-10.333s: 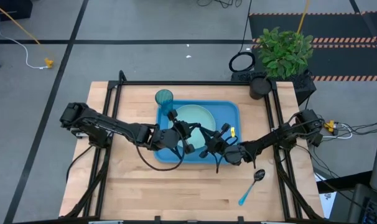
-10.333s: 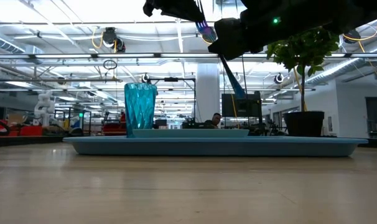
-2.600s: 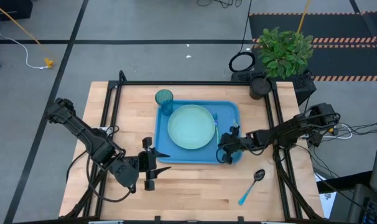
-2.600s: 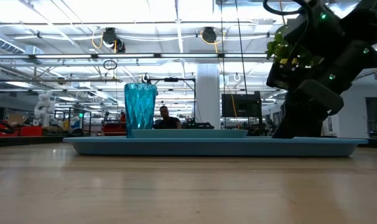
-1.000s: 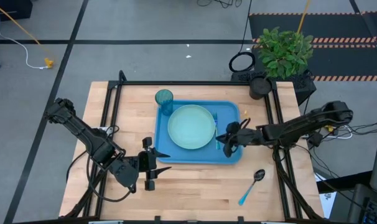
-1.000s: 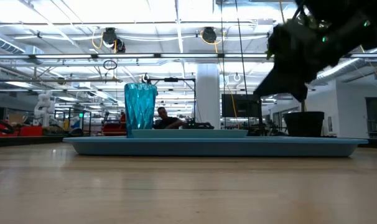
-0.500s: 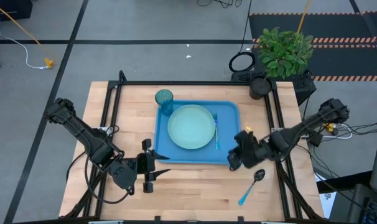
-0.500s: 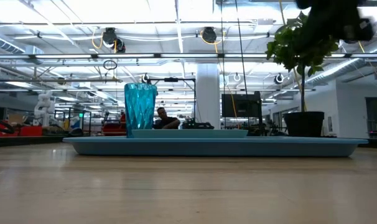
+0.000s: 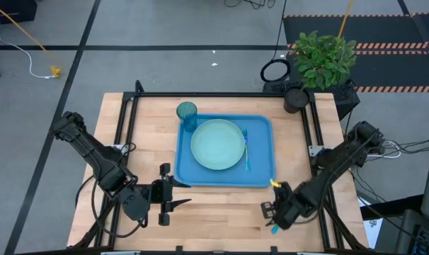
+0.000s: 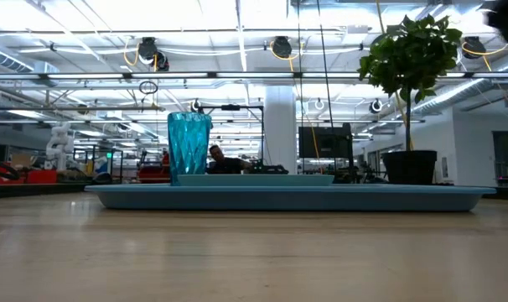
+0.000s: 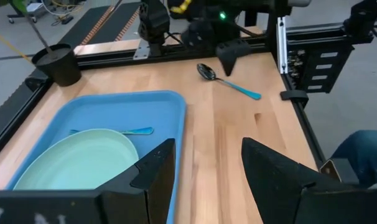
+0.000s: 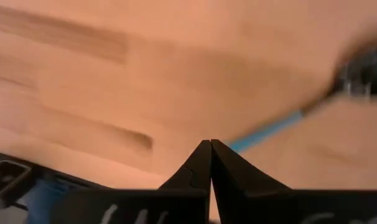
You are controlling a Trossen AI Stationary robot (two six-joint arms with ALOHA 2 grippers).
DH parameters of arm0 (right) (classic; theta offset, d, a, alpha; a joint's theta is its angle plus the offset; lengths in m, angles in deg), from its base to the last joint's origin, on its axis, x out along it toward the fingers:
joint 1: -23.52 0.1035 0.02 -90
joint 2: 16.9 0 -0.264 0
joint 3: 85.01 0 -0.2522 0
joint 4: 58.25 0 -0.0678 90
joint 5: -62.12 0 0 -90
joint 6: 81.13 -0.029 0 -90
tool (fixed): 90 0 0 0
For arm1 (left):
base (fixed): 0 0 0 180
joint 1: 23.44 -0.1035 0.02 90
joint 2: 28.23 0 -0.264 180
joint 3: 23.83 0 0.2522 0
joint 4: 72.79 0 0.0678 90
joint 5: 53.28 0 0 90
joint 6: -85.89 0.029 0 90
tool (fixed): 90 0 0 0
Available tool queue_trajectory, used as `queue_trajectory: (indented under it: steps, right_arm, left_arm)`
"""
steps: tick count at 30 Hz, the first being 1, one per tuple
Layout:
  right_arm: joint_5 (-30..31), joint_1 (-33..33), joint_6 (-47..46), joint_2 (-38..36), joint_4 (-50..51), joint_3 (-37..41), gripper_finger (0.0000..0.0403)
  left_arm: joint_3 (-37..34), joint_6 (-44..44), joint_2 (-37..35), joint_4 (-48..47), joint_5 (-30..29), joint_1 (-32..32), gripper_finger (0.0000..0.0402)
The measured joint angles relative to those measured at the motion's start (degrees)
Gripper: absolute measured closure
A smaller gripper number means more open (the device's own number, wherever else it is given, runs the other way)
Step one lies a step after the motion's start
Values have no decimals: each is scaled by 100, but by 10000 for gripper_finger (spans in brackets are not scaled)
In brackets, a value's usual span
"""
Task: Pick and place plate/cup/fork/spoon on tray
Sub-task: Put the blue spoon on the blue serving tray
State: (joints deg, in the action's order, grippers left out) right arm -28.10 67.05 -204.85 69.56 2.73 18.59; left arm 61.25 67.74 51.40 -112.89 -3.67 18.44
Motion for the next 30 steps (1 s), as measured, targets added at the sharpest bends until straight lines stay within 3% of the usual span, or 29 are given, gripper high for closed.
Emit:
queue_trajectory:
  steps: [6, 12, 24, 30]
  right_arm:
    - [-145, 349, -697, 419, -128, 0, 403]
    - [-141, 389, -731, 640, 121, 0, 398]
    - [-228, 403, -939, 692, 669, 2, 286]
    - [-443, 461, -1052, 785, 765, 2, 267]
  left_arm:
    - [-1, -44, 0, 64, 1, -5, 215]
    - [-1, -16, 0, 279, -2, 11, 215]
    - [-1, 23, 0, 264, -1, 86, 215]
    - [-1, 43, 0, 258, -1, 89, 215]
